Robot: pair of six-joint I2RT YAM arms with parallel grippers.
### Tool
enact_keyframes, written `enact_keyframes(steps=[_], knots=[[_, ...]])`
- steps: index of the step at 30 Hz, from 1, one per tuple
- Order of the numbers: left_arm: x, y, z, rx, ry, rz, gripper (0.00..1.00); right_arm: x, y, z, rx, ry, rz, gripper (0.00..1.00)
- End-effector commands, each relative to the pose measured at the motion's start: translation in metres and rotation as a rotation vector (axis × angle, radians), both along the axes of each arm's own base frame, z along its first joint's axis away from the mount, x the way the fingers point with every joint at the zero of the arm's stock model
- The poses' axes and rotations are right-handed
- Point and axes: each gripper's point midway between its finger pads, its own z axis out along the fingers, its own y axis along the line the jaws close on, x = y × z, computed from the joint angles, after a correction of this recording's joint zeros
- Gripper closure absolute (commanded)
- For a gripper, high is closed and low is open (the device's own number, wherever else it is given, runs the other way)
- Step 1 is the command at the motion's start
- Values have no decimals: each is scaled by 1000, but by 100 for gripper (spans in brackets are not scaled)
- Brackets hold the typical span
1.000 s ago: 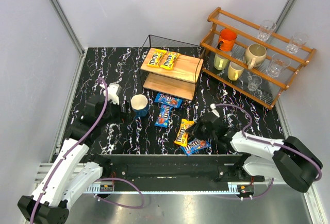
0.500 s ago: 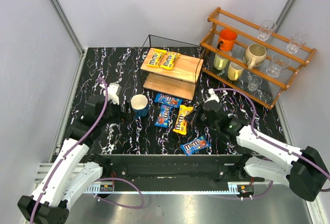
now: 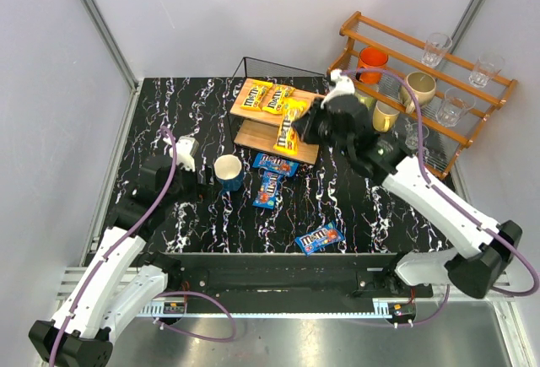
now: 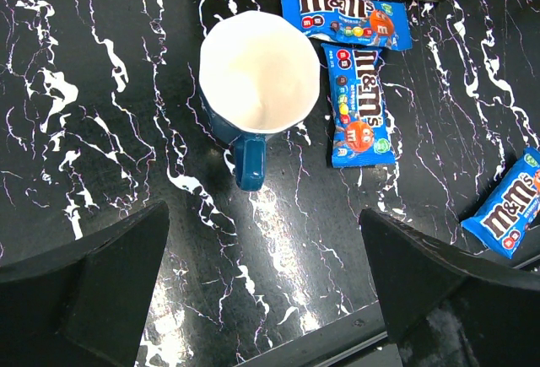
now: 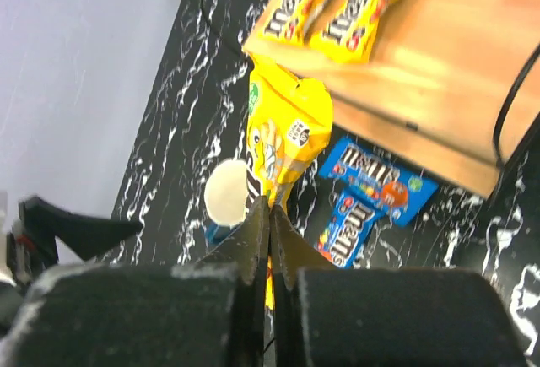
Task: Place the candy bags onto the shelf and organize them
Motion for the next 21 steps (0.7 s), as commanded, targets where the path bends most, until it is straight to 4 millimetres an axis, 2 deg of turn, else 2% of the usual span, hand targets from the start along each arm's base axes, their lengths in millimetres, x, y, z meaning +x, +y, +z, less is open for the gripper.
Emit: enact_keyframes(steps=[1,2,3,4,5,6,7,9,10,15,21], knots=[[4,1,14,-16,-54,18,1,45,-14,21,-118,-36,-63,100],[5,0,13,-15,-53,17,1,57,-20,23,-127,-32,-79,100],[5,0,13,-15,-53,17,1,65,-20,37,-107,-45,-79,100],[4,0,13,-15,-53,16,1,75,-18,23,-129,-5,-78,100],[5,1,13,-13,-54,20,1,87,-28,24,-120,11,-102,100],[4,0,14,-15,-55,17,1,91,-25,34,-90,9,-78,100],[5,1,14,-14,-55,19,1,101,-24,22,-97,48,-74,100],[5,0,13,-15,-53,14,1,114,-30,25,-65,74,-77,100],[5,0,13,-15,-53,14,1,120,-26,15,-60,105,-59,100],[5,0,13,-15,-52,15,1,136,-20,12,-6,142,-43,100],[5,0,13,-14,-50,14,1,149,-14,-7,33,213,-48,100]])
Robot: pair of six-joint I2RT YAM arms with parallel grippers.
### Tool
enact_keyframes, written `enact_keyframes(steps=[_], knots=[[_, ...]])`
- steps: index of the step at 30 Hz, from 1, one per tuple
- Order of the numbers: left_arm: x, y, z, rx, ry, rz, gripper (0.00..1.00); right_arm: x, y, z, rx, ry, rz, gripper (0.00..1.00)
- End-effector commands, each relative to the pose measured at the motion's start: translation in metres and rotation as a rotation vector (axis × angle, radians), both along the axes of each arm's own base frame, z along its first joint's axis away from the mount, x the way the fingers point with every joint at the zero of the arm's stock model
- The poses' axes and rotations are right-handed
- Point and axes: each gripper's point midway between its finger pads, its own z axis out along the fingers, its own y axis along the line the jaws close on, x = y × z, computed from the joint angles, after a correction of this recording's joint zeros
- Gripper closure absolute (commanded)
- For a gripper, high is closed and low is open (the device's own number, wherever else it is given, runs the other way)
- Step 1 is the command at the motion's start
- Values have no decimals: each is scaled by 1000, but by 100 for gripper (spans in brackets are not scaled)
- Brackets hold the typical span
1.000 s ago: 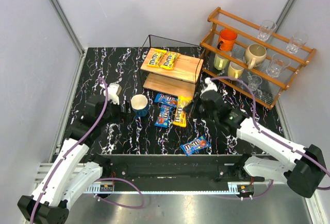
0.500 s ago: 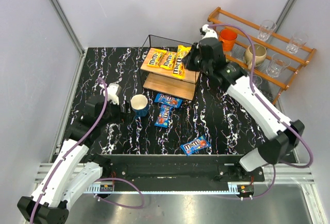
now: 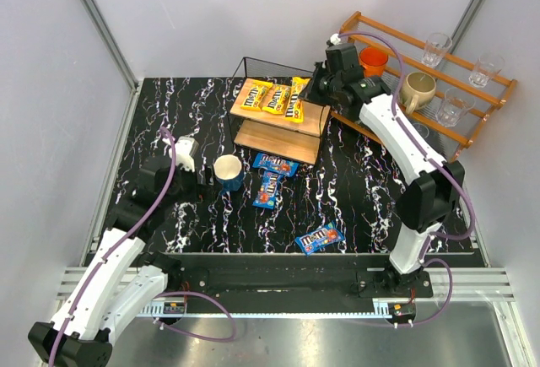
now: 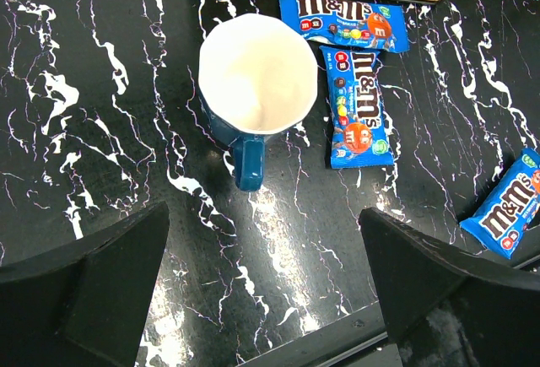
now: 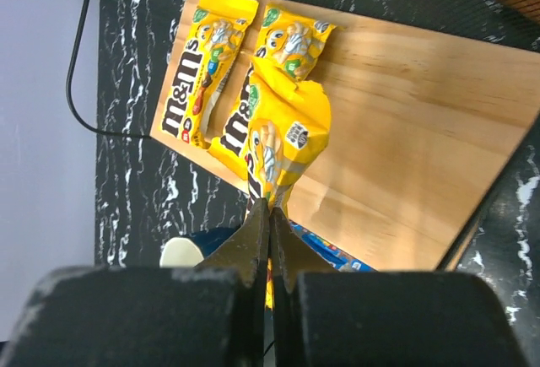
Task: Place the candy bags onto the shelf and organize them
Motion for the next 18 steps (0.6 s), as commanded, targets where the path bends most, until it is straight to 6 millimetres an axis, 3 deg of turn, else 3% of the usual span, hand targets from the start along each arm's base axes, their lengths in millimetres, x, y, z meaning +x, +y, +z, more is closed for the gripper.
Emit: enact_keyframes(steps=[1,18], knots=[[6,0,11,-13,-43,17,1,7,12,18,94,3,11,100],[5,-1,11,-14,-41,11,1,30,4,-12,97,69,-75,100]])
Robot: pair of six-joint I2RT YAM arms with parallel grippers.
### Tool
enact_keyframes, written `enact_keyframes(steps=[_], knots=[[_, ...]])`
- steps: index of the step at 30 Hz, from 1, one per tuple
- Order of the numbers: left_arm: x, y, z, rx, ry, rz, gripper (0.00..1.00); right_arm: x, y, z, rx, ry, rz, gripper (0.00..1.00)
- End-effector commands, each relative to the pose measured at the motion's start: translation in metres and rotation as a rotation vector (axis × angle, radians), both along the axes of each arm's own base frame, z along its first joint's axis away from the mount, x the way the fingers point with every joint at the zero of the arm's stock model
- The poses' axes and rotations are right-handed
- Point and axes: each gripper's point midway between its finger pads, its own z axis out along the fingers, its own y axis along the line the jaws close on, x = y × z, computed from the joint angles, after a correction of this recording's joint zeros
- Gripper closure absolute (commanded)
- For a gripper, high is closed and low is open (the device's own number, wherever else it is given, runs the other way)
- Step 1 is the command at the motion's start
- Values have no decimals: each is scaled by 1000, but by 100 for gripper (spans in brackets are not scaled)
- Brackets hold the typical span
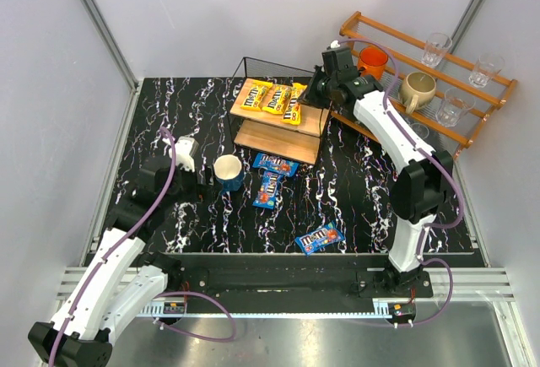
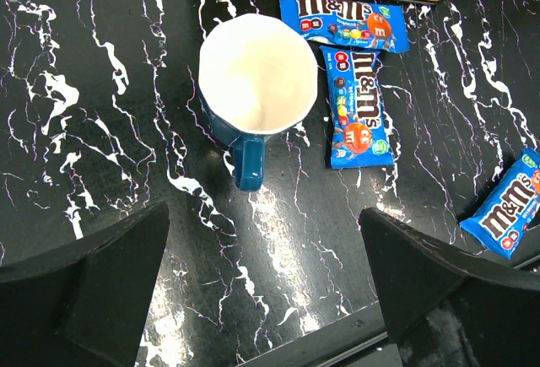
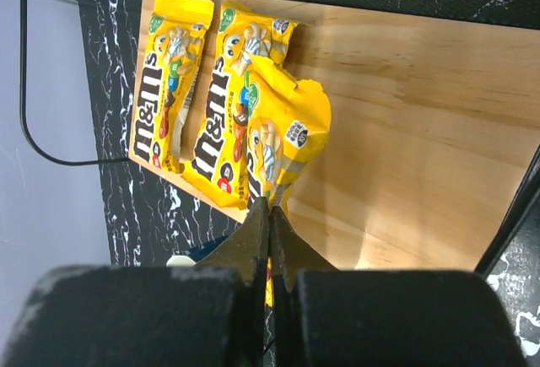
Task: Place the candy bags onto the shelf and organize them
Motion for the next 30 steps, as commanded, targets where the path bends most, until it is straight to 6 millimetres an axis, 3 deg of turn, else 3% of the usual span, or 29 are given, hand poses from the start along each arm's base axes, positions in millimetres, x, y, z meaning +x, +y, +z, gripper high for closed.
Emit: enact_keyframes(steps=[1,15,19,20,24,30], knots=[[5,0,10,-12,-38,14,1,14,-1,23,36,-49,-23,100],[6,-1,11,-13,-41,14,1,25,-8,10,19,-32,-31,100],[5,0,11,-12,-40,15,1,27,-11,11,15,-37,-40,87],[5,0,11,-13,-41,15,1,29,-13,11,11,-42,-44,79],[6,0,11,-11,-42,18,1,31,-19,25,0,-86,-61,66],[6,0,10,-10,-39,18,1,31,-27,49,-22,-155,-70,62]])
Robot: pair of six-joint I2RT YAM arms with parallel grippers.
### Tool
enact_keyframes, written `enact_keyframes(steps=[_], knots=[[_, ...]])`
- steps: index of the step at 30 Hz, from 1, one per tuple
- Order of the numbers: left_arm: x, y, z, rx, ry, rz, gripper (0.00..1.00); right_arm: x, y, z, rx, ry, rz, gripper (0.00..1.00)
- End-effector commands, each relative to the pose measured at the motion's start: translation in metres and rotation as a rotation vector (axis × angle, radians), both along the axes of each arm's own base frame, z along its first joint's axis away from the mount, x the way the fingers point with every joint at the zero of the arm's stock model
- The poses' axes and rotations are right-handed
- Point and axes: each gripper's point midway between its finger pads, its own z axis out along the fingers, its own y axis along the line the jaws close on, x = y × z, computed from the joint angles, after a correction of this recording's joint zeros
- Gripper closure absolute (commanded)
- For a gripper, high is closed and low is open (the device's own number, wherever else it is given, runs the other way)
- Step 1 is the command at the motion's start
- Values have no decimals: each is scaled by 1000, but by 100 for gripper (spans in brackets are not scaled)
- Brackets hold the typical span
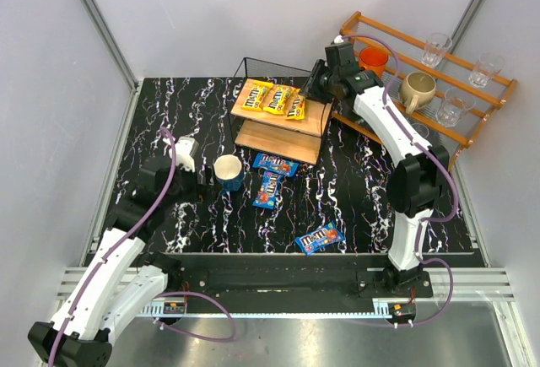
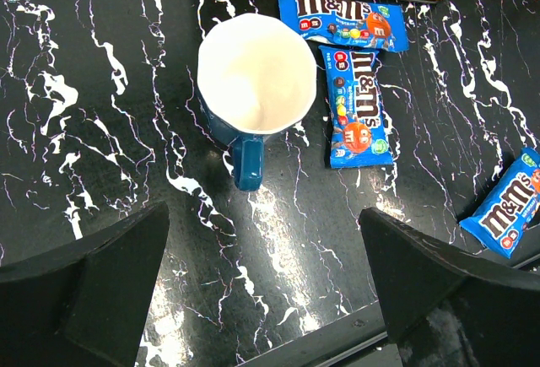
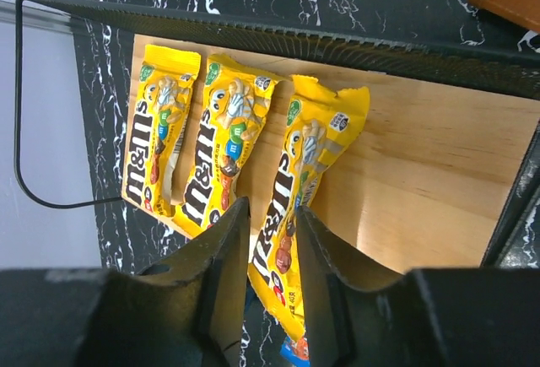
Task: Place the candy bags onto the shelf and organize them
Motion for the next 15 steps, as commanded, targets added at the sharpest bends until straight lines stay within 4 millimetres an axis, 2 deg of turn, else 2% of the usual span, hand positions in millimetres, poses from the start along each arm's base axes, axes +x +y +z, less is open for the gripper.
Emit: enact_keyframes(steps=[1,5,15], knots=[[6,1,10,-10,-38,20,1,3,-16,56,-16,-146,-24,62],[6,0,9,-10,-36,19,1,0,-22,73,-32,-189,-25,61],[6,0,9,-10,-34,16,1,-6,-23,85,-51,-235,12,62]])
